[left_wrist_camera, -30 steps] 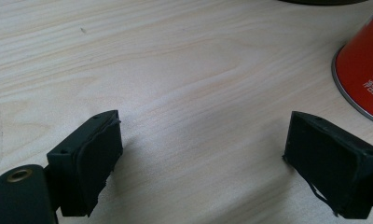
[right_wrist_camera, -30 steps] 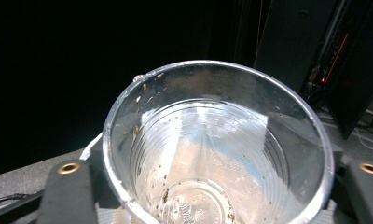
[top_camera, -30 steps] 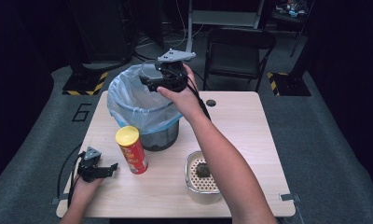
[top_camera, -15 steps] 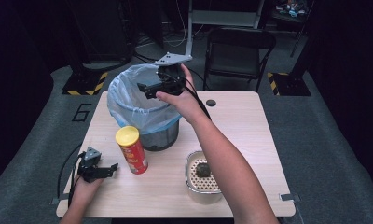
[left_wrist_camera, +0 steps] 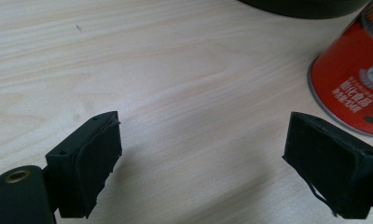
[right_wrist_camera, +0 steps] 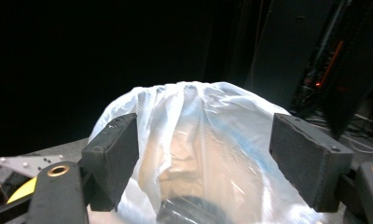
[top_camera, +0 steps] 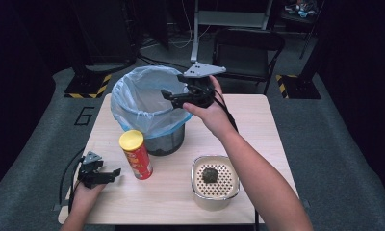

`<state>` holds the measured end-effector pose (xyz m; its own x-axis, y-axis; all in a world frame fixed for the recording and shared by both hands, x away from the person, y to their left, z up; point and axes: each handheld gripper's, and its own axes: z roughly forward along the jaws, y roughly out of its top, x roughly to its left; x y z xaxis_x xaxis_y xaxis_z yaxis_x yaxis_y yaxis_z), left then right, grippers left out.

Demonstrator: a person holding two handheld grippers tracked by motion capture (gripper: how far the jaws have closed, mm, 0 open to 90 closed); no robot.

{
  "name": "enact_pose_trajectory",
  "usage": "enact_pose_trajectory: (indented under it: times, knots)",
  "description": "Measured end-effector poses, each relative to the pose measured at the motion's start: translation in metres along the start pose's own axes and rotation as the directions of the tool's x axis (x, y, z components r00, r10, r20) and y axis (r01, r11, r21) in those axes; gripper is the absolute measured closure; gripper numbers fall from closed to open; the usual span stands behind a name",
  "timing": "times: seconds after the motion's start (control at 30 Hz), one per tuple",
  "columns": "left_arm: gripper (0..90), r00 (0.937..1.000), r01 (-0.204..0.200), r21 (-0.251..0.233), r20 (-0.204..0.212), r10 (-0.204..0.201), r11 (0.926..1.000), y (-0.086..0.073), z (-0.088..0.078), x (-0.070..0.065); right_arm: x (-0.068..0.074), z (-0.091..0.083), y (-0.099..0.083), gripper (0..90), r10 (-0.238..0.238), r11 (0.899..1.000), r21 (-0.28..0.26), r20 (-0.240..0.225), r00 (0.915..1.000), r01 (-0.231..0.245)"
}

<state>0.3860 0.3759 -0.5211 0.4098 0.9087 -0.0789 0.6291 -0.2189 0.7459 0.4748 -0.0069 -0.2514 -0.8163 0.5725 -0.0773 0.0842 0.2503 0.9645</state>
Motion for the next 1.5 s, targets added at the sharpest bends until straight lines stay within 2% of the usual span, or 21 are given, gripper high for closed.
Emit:
enact_pose_trajectory:
  times: [0.07,0.17,0.3,0.4,0.53,0.63,0.73,0.8,0.83,0.9,0.97,1.0,1.03,1.1,1.17,1.23,1.27,1.3,1.37,1.43,1.5]
  knots:
    - [11.2,0.9998,-0.004,0.003,0.019,0.004,1.0,0.002,-0.004,-0.001,-0.001,-0.013,-0.004,24.5,-0.007,1.0,-0.014,0.005,1.0,0.007]
    - [11.4,0.9996,-0.004,-0.037,0.027,0.005,0.9993,0.004,-0.01,-0.005,-0.004,-0.028,-0.012,24.8,-0.023,1.0,-0.02,0.019,0.9995,0.024]
    - [11.4,0.9984,0.005,-0.059,0.056,-0.001,0.9982,0.008,-0.015,-0.008,-0.01,-0.046,-0.027,24.8,0.002,1.0,-0.014,0.032,0.9995,-0.001]
    - [11.3,0.9978,0.004,-0.074,0.066,0.001,0.9973,0.01,-0.019,-0.013,-0.013,-0.057,-0.04,24.7,-0.001,1.0,-0.009,0.041,0.9992,0.002]
    - [11.4,0.9934,-0.012,-0.095,0.113,0.023,0.9954,0.015,-0.027,-0.018,-0.016,-0.074,-0.057,24.8,-0.017,1.0,-0.003,0.075,0.997,0.018]
    - [11.4,0.9916,-0.024,-0.12,0.123,0.039,0.9925,0.017,-0.03,-0.024,-0.019,-0.084,-0.069,24.8,-0.018,1.0,0.0,0.118,0.9928,0.018]
    - [11.4,0.9855,-0.052,-0.144,0.152,0.074,0.9882,0.02,-0.035,-0.03,-0.021,-0.091,-0.079,25.2,-0.004,1.0,0.005,0.139,0.9903,0.003]
    - [11.4,0.9765,-0.092,-0.136,0.181,0.116,0.9864,0.022,-0.039,-0.032,-0.022,-0.095,-0.086,25.2,0.01,1.0,0.011,0.15,0.9886,-0.011]
    - [11.4,0.9724,-0.099,-0.153,0.195,0.129,0.9832,0.022,-0.04,-0.035,-0.022,-0.097,-0.089,25.2,0.017,1.0,0.016,0.155,0.9877,-0.019]
    - [11.4,0.9636,-0.109,-0.148,0.227,0.141,0.9829,0.023,-0.04,-0.04,-0.024,-0.101,-0.096,25.2,0.024,0.999,0.026,0.167,0.9856,-0.029]
    - [11.4,0.958,-0.113,-0.148,0.246,0.147,0.9825,0.024,-0.038,-0.045,-0.027,-0.105,-0.104,25.2,0.049,0.998,0.033,0.172,0.9839,-0.055]
    - [11.4,0.9556,-0.12,-0.148,0.251,0.155,0.9817,0.025,-0.037,-0.047,-0.028,-0.107,-0.108,25.2,0.053,0.998,0.035,0.175,0.9832,-0.06]
    - [11.4,0.9564,-0.112,-0.159,0.251,0.149,0.981,0.025,-0.034,-0.05,-0.029,-0.108,-0.11,25.2,0.056,0.997,0.039,0.177,0.9826,-0.064]
    - [11.3,0.9509,-0.122,-0.151,0.265,0.159,0.9809,0.028,-0.032,-0.054,-0.03,-0.112,-0.117,25.2,0.063,0.996,0.046,0.184,0.9809,-0.073]
    - [11.3,0.9478,-0.111,-0.152,0.281,0.15,0.9822,0.031,-0.029,-0.058,-0.031,-0.117,-0.123,25.2,0.063,0.996,0.055,0.187,0.9803,-0.075]
    - [11.3,0.95,-0.105,-0.148,0.278,0.143,0.9834,0.033,-0.026,-0.061,-0.031,-0.123,-0.13,25.2,0.068,0.995,0.056,0.192,0.979,-0.08]
    - [11.3,0.9545,-0.099,-0.161,0.264,0.139,0.982,0.034,-0.023,-0.063,-0.032,-0.126,-0.133,25.2,0.069,0.995,0.056,0.194,0.9786,-0.081]
    - [11.3,0.9521,-0.102,-0.153,0.271,0.141,0.983,0.035,-0.023,-0.063,-0.032,-0.131,-0.136,25.2,0.075,0.995,0.053,0.206,0.9757,-0.088]
    - [11.3,0.9515,-0.103,-0.162,0.271,0.145,0.9813,0.037,-0.02,-0.064,-0.032,-0.139,-0.142,25.2,0.095,0.993,0.04,0.216,0.9716,-0.107]
    - [11.3,0.9543,-0.084,-0.177,0.269,0.131,0.9805,0.038,-0.017,-0.068,-0.033,-0.146,-0.147,25.2,0.107,0.992,0.035,0.225,0.9684,-0.118]
    - [11.3,0.9516,-0.093,-0.179,0.274,0.141,0.9794,0.039,-0.017,-0.07,-0.034,-0.155,-0.154,25.2,0.118,0.991,0.035,0.242,0.9631,-0.13]
